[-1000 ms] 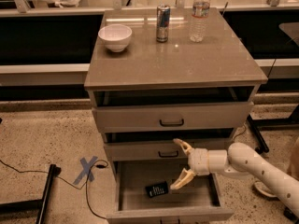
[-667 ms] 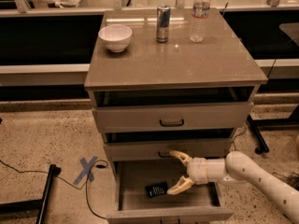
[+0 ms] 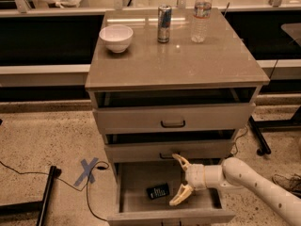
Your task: Pick rxbar blueberry from bottom drawer and place on counter
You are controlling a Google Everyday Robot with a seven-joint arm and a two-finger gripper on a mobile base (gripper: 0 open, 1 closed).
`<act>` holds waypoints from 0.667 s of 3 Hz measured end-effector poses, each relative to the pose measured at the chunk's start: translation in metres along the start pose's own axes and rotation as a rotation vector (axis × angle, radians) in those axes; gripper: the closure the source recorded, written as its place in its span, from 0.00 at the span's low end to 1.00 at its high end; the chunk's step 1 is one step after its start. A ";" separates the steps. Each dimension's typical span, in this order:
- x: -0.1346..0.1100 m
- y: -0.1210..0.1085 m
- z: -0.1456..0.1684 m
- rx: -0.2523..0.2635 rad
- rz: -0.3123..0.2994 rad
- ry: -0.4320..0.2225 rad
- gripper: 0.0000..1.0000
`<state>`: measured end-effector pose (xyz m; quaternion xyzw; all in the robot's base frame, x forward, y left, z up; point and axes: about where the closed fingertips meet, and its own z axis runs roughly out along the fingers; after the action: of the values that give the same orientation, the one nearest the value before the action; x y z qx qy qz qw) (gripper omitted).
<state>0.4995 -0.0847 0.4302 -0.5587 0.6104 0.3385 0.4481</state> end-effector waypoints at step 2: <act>0.064 -0.005 0.036 -0.033 -0.004 0.025 0.11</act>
Offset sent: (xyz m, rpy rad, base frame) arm 0.0268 0.0040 -0.1412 -0.0441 0.0245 0.0467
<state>0.5126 -0.0768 0.3583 -0.5714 0.6093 0.3405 0.4316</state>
